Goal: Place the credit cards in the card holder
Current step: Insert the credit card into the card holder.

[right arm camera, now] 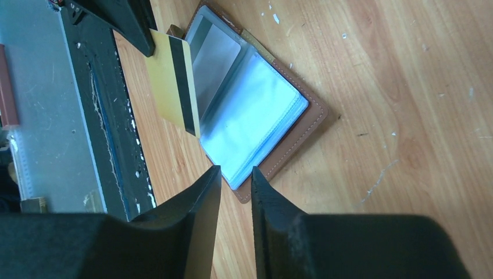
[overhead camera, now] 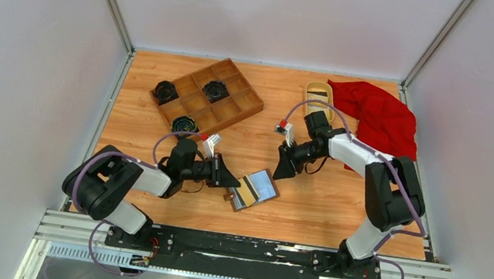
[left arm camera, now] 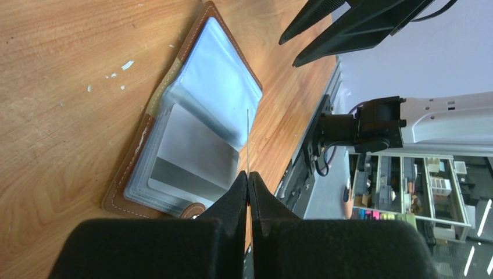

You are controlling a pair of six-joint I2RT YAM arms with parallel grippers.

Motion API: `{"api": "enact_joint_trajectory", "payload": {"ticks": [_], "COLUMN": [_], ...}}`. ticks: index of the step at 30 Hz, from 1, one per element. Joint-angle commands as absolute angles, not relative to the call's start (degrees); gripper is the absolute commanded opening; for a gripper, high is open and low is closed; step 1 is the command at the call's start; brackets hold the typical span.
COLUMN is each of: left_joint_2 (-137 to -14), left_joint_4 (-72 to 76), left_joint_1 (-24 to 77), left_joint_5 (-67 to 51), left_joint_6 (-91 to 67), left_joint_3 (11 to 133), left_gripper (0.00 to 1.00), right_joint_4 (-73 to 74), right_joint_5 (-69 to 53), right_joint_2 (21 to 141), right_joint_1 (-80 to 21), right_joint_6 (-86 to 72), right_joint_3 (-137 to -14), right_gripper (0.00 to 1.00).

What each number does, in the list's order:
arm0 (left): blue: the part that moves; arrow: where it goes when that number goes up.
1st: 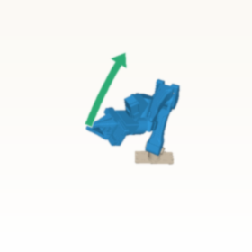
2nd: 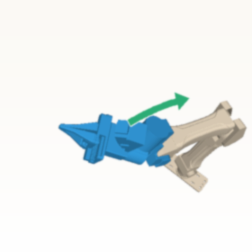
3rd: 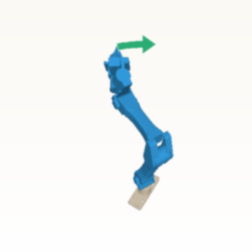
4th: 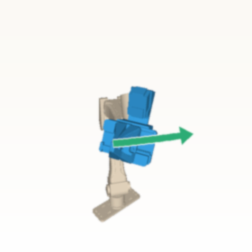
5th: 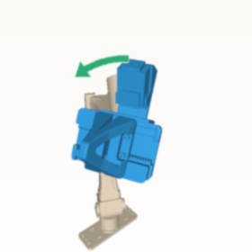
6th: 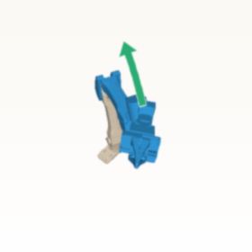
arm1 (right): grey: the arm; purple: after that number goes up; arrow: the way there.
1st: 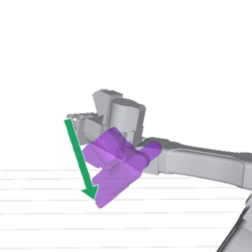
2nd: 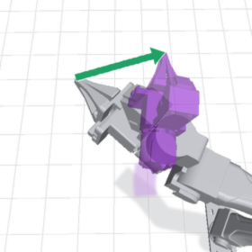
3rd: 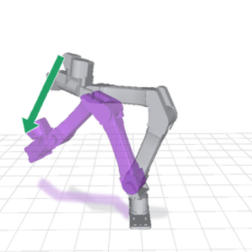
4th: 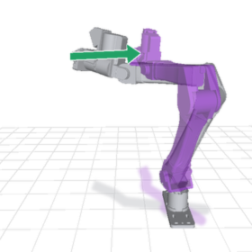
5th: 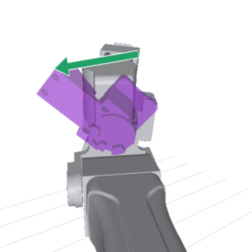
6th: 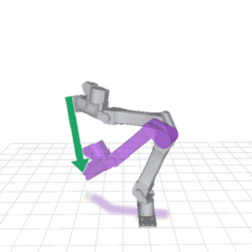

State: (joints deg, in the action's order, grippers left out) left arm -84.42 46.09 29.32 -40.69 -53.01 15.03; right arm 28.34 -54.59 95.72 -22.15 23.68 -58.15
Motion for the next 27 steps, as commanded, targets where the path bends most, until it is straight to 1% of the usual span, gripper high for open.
{"api": "enact_joint_trajectory", "payload": {"ticks": [1, 3, 8, 27], "left_joint_2": [-85.99, -86.2, -85.95, -85.26], "left_joint_4": [46.06, 45.84, 43.71, 39.11], "left_joint_1": [28.66, 28.42, 27.87, 26.72], "left_joint_5": [-41.74, -41.62, -40.62, -39.26], "left_joint_6": [-53.06, -53.09, -52.45, -51.06], "left_joint_3": [15.93, 15.76, 15.57, 15.29], "left_gripper": [0.0, 0.0, 0.0, 0.0], "right_joint_4": [30.31, 30.41, 30.37, 30.99], "right_joint_5": [-52.7, -51.85, -49.65, -46.17], "right_joint_2": [98.14, 98.75, 100.17, 101.95], "right_joint_1": [-24.43, -24.9, -25.69, -27.4], "right_joint_6": [23.03, 22.81, 22.23, 21.91], "right_joint_3": [-60.18, -60.29, -60.75, -61.26], "right_gripper": [0.26, 0.23, 0.19, 0.17]}}
